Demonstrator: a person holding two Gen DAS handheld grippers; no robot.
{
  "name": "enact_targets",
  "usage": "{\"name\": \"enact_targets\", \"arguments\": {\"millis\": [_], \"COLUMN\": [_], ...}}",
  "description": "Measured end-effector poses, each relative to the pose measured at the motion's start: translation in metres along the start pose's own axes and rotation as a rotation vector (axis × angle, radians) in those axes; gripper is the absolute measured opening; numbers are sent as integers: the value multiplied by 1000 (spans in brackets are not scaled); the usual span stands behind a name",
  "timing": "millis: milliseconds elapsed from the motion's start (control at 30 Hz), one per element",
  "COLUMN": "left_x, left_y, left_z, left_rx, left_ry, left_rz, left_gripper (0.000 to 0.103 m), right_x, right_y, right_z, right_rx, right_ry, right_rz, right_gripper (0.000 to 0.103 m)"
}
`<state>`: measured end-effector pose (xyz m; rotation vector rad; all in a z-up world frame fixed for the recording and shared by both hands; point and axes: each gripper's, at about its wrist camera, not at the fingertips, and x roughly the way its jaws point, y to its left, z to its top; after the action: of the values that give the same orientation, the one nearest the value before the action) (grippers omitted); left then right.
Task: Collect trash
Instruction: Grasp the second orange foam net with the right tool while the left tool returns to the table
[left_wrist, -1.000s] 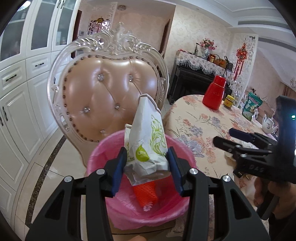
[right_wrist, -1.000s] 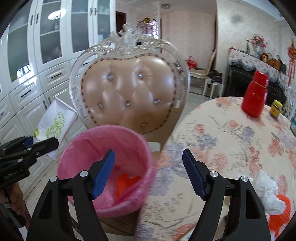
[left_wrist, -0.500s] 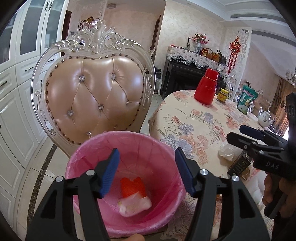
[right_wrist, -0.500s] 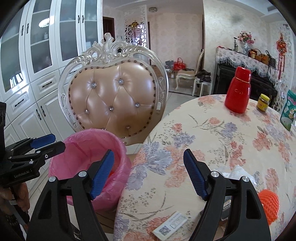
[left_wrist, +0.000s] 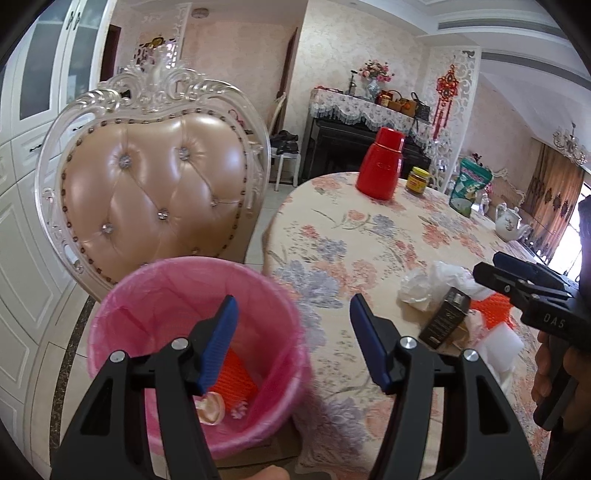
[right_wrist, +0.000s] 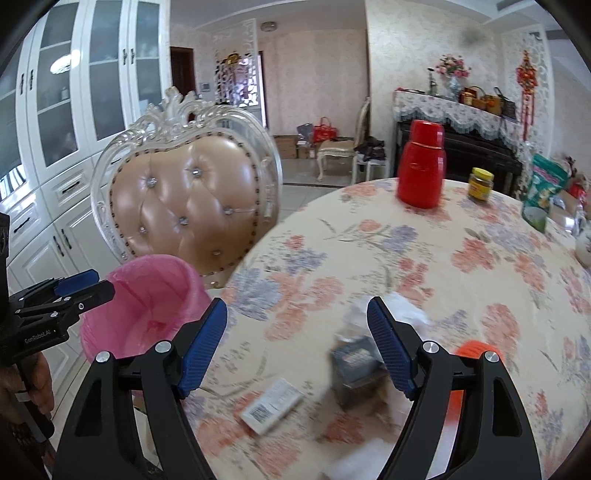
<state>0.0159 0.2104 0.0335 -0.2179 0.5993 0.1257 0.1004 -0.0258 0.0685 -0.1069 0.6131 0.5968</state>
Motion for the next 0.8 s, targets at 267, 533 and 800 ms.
{"name": "enact_targets", "arguments": {"millis": [267,533,800], "left_x": [8,21,41], "left_y": [-42,-82,-120], "left_z": [-4,1,7], "left_rx": [33,73,104], "left_ry": [10,21,47], "left_rz": [-49,-96,-138], "left_gripper": [63,66,66], "right_x": [-26,-33,-13], "right_y": [-49,-100,-133], "right_z": [-17,-33,-43], "right_rx": [48,114,167], "right_ry": [-7,9,54], "right_rz": [-73,-128,-146], "right_gripper": [77,77,77]}}
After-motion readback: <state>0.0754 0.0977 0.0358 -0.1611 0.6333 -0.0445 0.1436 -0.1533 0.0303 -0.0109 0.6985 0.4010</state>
